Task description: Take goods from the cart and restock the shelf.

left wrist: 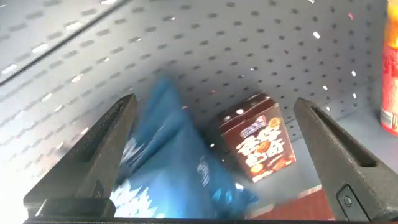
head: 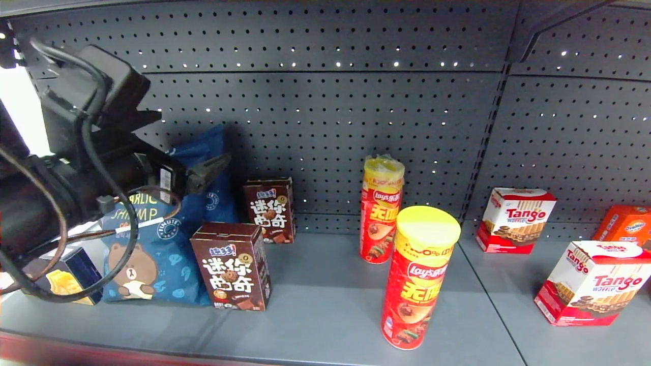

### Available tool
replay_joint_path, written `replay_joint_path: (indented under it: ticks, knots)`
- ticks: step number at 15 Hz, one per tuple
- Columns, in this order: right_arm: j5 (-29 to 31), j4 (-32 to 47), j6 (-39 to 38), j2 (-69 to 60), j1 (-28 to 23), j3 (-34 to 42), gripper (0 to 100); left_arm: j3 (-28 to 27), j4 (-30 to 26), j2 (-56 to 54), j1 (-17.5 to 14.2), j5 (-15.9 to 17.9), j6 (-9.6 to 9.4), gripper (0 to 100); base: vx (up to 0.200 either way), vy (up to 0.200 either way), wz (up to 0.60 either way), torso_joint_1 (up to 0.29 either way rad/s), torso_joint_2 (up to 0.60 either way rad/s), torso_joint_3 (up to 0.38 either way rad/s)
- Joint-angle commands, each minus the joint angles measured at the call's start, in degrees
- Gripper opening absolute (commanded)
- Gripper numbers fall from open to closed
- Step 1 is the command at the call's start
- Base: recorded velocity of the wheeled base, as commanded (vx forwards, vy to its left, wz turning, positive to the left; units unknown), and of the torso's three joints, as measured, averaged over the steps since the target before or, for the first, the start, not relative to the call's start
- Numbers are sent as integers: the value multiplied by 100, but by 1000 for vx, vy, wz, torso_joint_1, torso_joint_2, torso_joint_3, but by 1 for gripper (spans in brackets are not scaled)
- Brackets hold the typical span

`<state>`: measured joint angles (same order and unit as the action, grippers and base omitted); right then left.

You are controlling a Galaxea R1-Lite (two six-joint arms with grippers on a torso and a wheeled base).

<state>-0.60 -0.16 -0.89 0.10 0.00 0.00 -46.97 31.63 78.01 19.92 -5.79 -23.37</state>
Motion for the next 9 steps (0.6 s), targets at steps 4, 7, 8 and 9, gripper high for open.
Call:
replay_joint_path:
  ticks: [4, 7, 8, 9]
  knots:
    - [-2, -2, 1, 8, 0, 0, 100, 1181, 18, -1147, -630, -98, 192, 100, 0, 0, 0, 0, 0, 0]
    - [-2, 7, 10, 8, 0, 0, 100, 1533, 18, -1561, -1087, -115, 368, 100, 0, 0, 0, 0, 0, 0]
    - [-11, 7, 19, 8, 0, 0, 100, 1691, -8, -1807, -1122, -124, 377, 100, 0, 0, 0, 0, 0, 0]
    - [86, -2, 10, -1, 0, 0, 100, 1823, -17, -1912, -1122, -124, 377, 100, 0, 0, 0, 0, 0, 0]
